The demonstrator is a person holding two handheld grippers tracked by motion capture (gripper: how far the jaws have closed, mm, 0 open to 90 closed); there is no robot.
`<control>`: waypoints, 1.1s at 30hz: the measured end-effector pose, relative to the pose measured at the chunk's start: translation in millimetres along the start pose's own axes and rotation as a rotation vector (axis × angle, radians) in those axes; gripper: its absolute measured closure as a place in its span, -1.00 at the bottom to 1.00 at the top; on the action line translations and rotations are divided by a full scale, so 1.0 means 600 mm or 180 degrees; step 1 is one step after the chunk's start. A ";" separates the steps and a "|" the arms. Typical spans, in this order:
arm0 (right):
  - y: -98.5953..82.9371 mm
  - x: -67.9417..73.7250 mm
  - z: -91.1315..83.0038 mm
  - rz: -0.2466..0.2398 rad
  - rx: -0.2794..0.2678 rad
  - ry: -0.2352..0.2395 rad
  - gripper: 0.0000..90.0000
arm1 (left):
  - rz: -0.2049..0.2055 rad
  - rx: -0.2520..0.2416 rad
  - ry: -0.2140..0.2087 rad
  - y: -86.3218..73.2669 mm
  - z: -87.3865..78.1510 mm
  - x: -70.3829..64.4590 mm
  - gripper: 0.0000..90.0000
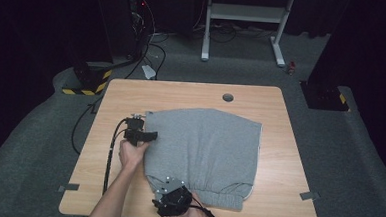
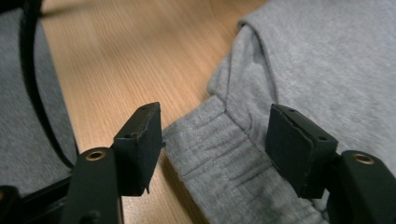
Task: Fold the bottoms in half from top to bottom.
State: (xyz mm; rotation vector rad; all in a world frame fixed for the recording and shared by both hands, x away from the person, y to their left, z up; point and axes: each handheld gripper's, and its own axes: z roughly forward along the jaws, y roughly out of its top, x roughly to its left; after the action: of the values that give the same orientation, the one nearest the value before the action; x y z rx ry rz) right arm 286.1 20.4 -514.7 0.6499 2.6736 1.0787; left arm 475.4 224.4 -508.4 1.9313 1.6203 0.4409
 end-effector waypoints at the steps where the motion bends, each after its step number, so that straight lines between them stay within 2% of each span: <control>1: -0.001 0.001 0.003 -0.0007 0.0009 -0.0011 -0.24 | 0.0031 0.0013 0.0043 0.003 0.003 -0.003 -0.29; 4: 0.000 0.007 0.008 -0.0088 0.0042 -0.0092 -0.26 | 0.0073 0.0075 0.0071 0.013 0.009 -0.009 -0.29; 6: 0.002 0.013 0.010 -0.0142 0.0107 -0.0161 -0.26 | 0.0156 0.0075 0.0169 0.016 0.013 -0.014 -0.27; 7: 0.002 0.015 0.010 -0.0148 0.0108 -0.0177 -0.26 | 0.0206 0.0068 0.0226 0.016 0.015 -0.019 -0.23; 9: 0.002 0.014 0.010 -0.0133 0.0114 -0.0175 -0.24 | 0.0247 0.0043 0.0232 0.017 0.016 -0.021 -0.15; 11: 0.002 0.014 0.009 -0.0125 0.0110 -0.0186 -0.12 | 0.0249 0.0053 0.0209 0.019 0.015 -0.021 0.01; 14: 0.002 0.012 0.004 -0.0146 0.0135 -0.0250 0.17 | 0.0261 0.0079 0.0215 0.023 0.014 -0.020 0.34; 17: 0.004 0.012 0.001 -0.0154 0.0183 -0.0295 0.39 | 0.0192 0.0089 0.0160 0.024 0.014 -0.020 0.67; 20: 0.002 0.013 -0.002 -0.0195 0.0192 -0.0347 0.62 | 0.0116 0.0113 0.0072 0.025 0.013 -0.016 0.85; 21: 0.001 0.013 -0.002 -0.0201 0.0187 -0.0356 0.66 | 0.0128 0.0127 0.0064 0.026 0.012 -0.013 0.86; 22: 0.000 0.011 -0.006 -0.0199 0.0203 -0.0351 0.70 | 0.0081 0.0122 -0.0014 0.026 0.011 -0.010 0.89; 26: -0.001 0.011 -0.014 -0.0216 0.0197 -0.0353 0.71 | 0.0039 0.0063 -0.0105 0.028 0.002 -0.007 0.90; 33: 0.002 0.006 -0.044 -0.0199 0.0081 -0.0303 0.72 | -0.0103 -0.0223 -0.0365 0.039 -0.035 0.005 0.91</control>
State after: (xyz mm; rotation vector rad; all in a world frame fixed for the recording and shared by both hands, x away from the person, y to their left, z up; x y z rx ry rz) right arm 275.0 6.8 -494.9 0.6023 2.6121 0.9744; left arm 481.9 229.5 -478.1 1.8417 1.5406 0.3624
